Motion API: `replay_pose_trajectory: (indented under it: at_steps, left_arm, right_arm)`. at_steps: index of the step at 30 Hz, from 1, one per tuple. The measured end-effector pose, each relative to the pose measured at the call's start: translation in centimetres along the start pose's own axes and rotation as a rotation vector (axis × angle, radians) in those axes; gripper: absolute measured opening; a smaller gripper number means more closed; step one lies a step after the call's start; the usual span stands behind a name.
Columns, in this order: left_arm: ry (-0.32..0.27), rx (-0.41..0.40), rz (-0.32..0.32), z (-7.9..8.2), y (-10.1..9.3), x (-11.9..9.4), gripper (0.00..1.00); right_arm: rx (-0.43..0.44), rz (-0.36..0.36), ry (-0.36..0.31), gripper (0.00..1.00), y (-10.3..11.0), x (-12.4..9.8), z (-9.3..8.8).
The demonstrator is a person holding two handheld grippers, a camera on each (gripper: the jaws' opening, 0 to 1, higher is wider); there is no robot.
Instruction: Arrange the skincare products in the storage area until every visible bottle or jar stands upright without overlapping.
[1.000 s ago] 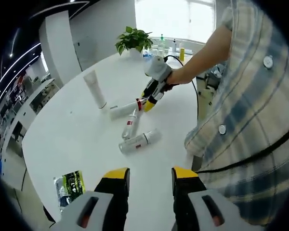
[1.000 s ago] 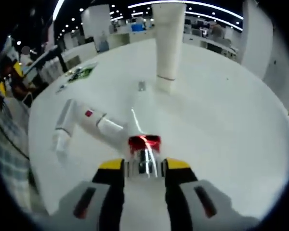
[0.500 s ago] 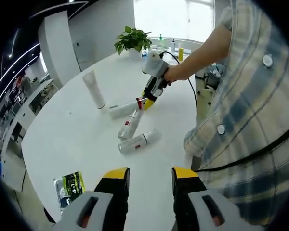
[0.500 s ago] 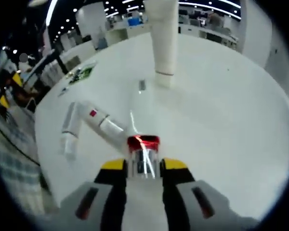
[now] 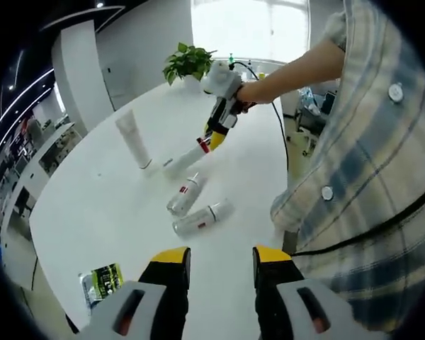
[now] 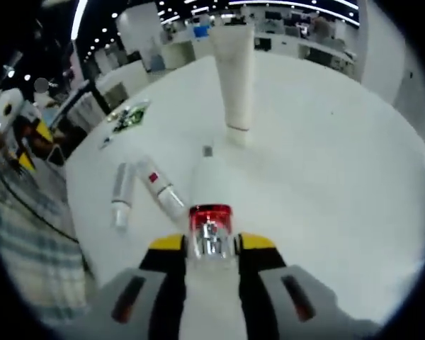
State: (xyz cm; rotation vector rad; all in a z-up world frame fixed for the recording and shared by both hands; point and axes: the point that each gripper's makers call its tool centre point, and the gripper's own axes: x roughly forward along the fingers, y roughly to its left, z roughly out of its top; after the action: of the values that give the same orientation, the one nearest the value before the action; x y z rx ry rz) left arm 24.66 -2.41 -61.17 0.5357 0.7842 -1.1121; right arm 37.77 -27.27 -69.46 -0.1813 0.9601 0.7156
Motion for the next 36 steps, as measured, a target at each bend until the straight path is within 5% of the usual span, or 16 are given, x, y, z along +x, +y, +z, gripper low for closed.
replay_pose_trajectory:
  at_steps: [19, 36]
  left_arm:
    - [-0.025, -0.018, 0.009, -0.2, 0.2, -0.1, 0.36]
    - [-0.044, -0.044, 0.028, -0.6, 0.4, -0.2, 0.36]
  right_arm:
    - [-0.28, 0.025, 0.21, 0.24, 0.2, -3.5, 4.3]
    - [-0.427, 0.019, 0.42, 0.24, -1.2, -5.5, 4.4]
